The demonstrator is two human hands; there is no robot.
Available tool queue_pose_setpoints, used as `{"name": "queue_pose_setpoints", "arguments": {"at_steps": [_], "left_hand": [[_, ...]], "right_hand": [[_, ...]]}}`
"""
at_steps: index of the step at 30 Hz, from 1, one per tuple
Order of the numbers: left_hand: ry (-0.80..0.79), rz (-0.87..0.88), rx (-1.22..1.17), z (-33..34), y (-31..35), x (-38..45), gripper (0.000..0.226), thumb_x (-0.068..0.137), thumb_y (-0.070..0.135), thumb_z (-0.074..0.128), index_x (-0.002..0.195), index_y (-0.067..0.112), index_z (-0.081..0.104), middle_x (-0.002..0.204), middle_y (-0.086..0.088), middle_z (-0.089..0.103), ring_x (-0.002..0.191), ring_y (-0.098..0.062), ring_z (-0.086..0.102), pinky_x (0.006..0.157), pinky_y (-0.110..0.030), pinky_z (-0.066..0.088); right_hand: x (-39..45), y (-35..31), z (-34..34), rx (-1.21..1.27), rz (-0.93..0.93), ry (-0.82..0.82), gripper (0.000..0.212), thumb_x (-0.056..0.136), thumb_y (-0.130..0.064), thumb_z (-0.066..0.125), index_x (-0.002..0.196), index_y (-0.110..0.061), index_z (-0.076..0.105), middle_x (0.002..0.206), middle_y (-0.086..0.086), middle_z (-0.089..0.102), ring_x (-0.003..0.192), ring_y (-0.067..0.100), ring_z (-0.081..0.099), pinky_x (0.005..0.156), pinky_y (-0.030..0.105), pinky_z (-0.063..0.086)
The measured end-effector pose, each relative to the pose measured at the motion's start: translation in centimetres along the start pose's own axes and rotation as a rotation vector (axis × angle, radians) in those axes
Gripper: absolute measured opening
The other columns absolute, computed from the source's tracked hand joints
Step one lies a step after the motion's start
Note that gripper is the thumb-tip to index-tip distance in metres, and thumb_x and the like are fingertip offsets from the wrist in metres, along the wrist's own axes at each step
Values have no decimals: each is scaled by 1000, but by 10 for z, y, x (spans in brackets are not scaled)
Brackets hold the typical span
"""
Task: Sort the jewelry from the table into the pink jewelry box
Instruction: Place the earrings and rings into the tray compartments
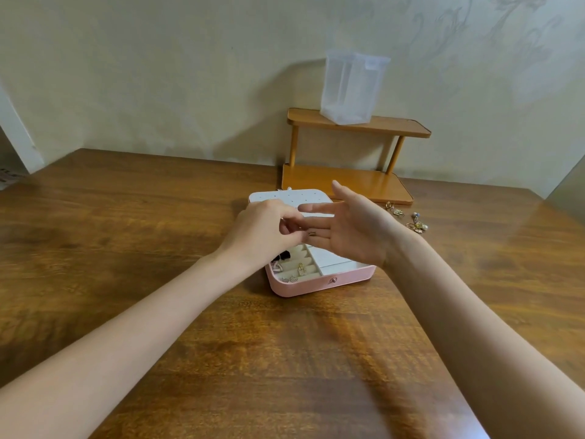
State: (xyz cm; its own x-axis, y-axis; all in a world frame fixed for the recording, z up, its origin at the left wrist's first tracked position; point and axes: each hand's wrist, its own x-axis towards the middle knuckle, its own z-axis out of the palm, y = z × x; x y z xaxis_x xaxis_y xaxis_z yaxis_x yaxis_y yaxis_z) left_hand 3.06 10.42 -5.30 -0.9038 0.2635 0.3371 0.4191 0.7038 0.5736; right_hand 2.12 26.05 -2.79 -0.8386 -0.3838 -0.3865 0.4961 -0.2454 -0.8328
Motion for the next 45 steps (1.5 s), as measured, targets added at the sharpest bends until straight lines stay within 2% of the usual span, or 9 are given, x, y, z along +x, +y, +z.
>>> {"name": "queue_pose_setpoints", "arguments": {"at_steps": [4, 10, 15, 22, 27, 31, 35, 41, 45], "left_hand": [[79, 52, 50, 3, 1, -1, 19, 81, 22, 70, 100, 19, 72, 88, 4, 66, 75, -9, 58, 68, -24, 49], [201, 207, 185, 4, 2, -5, 20, 81, 17, 69, 101, 18, 72, 93, 2, 70, 79, -10, 60, 67, -23, 47], [196, 268, 207, 4, 3, -7, 20, 82, 15, 69, 101, 17, 72, 95, -2, 72, 87, -19, 66, 71, -33, 54], [135, 201, 113, -1, 3, -3, 11, 83, 17, 68, 93, 18, 73, 89, 5, 70, 60, 4, 49, 61, -4, 35], [35, 160, 99, -1, 4, -4, 5, 81, 15, 69, 86, 17, 69, 85, 8, 67, 65, 3, 52, 59, -2, 38], [52, -92, -353, -9, 4, 0, 15, 79, 8, 70, 83, 22, 67, 80, 9, 66, 73, 0, 61, 62, -7, 46], [74, -452, -777, -20, 1, 6, 14, 84, 12, 65, 94, 19, 72, 97, 0, 71, 90, -11, 66, 78, -26, 54], [94, -575, -1051, -27, -5, 3, 7, 83, 9, 66, 90, 8, 68, 86, -6, 74, 79, -15, 72, 71, -23, 57], [58, -581, -825, -30, -14, 4, 9, 83, 11, 67, 91, 7, 68, 87, -8, 73, 80, -16, 71, 72, -25, 57]], "right_hand": [[1, 0, 0, 3, -25, -10, 59, 99, -48, 27, 130, 0, 42, 134, 26, 48, 123, 36, 49, 104, 41, 39], [1, 2, 0, 145, -81, -73, 62, 100, -45, 26, 139, 2, 34, 138, 24, 45, 124, 34, 48, 103, 41, 39], [1, 4, 0, 191, -85, -103, 62, 99, -46, 27, 141, 0, 32, 140, 25, 42, 128, 36, 43, 109, 43, 33], [0, 1, 2, 179, -94, -103, 59, 98, -48, 29, 138, -4, 36, 135, 26, 47, 117, 34, 54, 105, 42, 38], [0, 0, 4, -20, -105, -102, 59, 97, -50, 26, 137, -9, 41, 136, 18, 49, 121, 29, 52, 104, 47, 39], [-1, -5, 4, -139, -183, -63, 43, 96, -39, 41, 123, -7, 53, 125, 13, 58, 113, 26, 58, 94, 40, 50], [6, -5, 11, -542, -356, 100, 15, 87, -17, 61, 96, -6, 66, 100, 10, 67, 90, 16, 66, 77, 23, 55], [19, -6, 23, -807, -524, 192, 7, 84, -10, 65, 88, -6, 71, 81, 4, 69, 73, 9, 63, 66, 16, 52], [28, -5, 25, -1064, -583, 187, 12, 84, -9, 65, 92, -4, 72, 80, 5, 69, 63, 4, 57, 57, 11, 48]]}}
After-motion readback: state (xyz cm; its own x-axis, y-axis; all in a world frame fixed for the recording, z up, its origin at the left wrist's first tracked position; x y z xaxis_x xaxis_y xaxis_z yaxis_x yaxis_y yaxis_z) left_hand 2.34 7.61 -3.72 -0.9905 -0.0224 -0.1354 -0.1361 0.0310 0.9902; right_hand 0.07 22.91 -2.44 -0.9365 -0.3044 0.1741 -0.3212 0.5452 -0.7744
